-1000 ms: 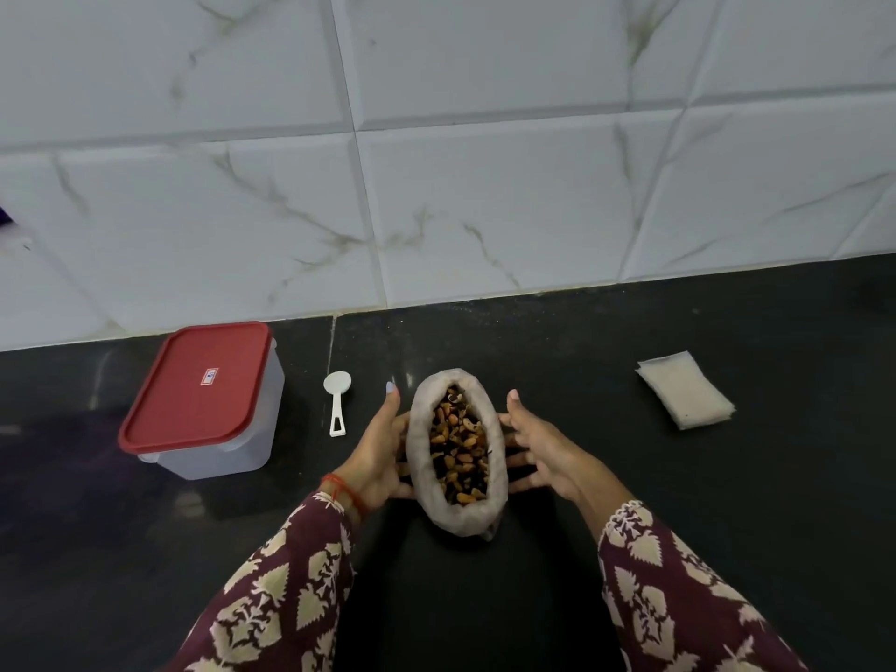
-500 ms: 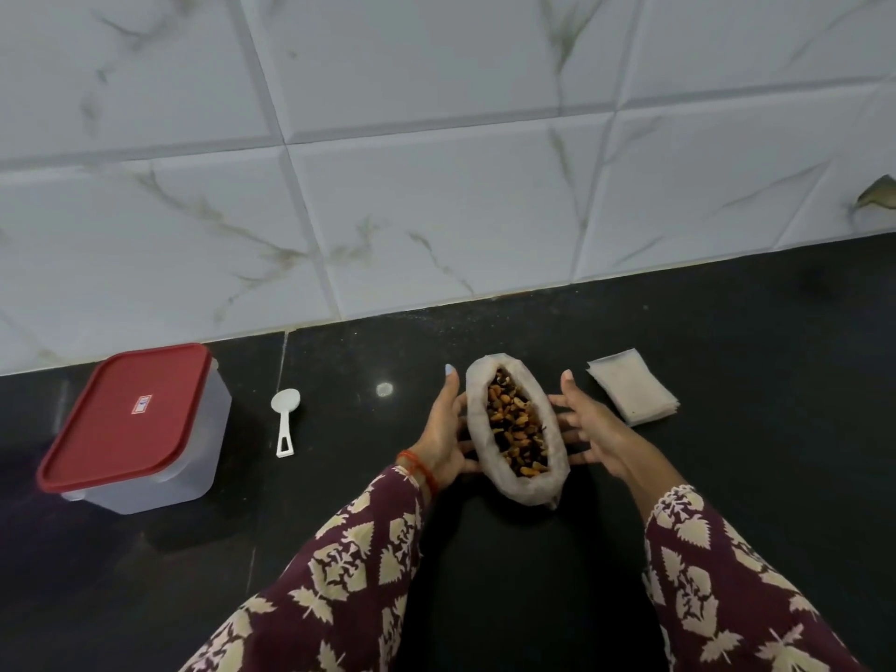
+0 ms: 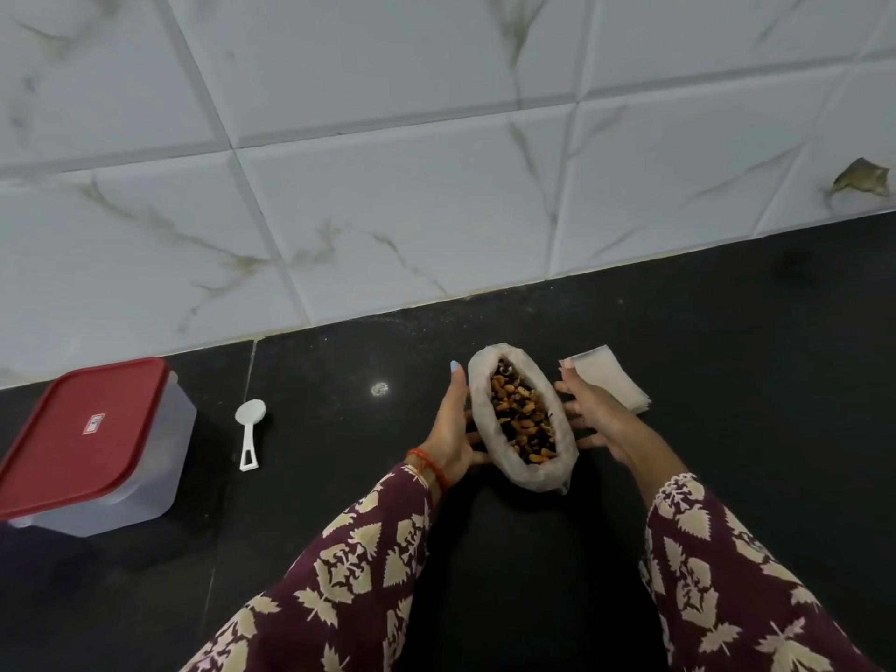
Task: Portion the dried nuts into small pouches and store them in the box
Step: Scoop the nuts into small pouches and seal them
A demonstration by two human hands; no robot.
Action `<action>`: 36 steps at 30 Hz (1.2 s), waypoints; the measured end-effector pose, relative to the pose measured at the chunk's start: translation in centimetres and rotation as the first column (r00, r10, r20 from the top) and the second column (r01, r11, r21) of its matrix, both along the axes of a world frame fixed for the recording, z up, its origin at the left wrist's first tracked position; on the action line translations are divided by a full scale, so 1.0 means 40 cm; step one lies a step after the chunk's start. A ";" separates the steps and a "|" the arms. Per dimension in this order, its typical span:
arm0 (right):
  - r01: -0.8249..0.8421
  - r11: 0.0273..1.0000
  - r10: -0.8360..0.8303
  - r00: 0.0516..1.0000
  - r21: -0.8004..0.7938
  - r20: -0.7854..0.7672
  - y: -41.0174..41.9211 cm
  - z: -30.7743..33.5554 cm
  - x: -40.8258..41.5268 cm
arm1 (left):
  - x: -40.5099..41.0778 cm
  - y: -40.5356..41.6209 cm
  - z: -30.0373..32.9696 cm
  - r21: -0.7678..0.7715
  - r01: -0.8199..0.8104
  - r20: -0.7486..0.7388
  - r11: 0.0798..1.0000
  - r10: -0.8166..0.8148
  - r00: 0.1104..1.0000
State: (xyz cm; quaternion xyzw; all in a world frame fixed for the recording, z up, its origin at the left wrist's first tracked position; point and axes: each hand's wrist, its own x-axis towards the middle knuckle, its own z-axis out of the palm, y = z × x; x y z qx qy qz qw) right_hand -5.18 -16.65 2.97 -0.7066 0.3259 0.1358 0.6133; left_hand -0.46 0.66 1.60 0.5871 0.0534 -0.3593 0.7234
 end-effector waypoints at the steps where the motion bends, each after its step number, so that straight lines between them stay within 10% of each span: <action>1: -0.012 0.999 0.012 1.000 -0.043 0.003 -0.005 0.008 -0.001 | -0.003 -0.004 -0.001 0.052 -0.036 0.064 0.998 0.033 0.997; 7: 0.154 0.956 -0.044 0.917 -0.251 0.397 -0.103 0.079 -0.011 | -0.029 -0.069 0.052 0.173 -0.379 0.651 0.909 0.183 0.737; 17: 0.261 0.783 -0.106 0.950 -0.564 0.293 -0.186 -0.052 -0.019 | -0.048 -0.290 0.060 0.023 0.122 0.032 0.992 -0.122 0.992; 29: 0.149 0.739 -0.026 0.981 -0.657 0.193 -0.196 -0.111 -0.012 | -0.050 -0.323 0.091 0.084 0.141 0.056 0.986 -0.146 0.988; 36: 0.369 0.749 -0.143 0.901 -0.550 0.409 -0.165 -0.059 -0.022 | -0.065 -0.301 0.115 0.010 0.036 0.093 0.999 -0.036 0.995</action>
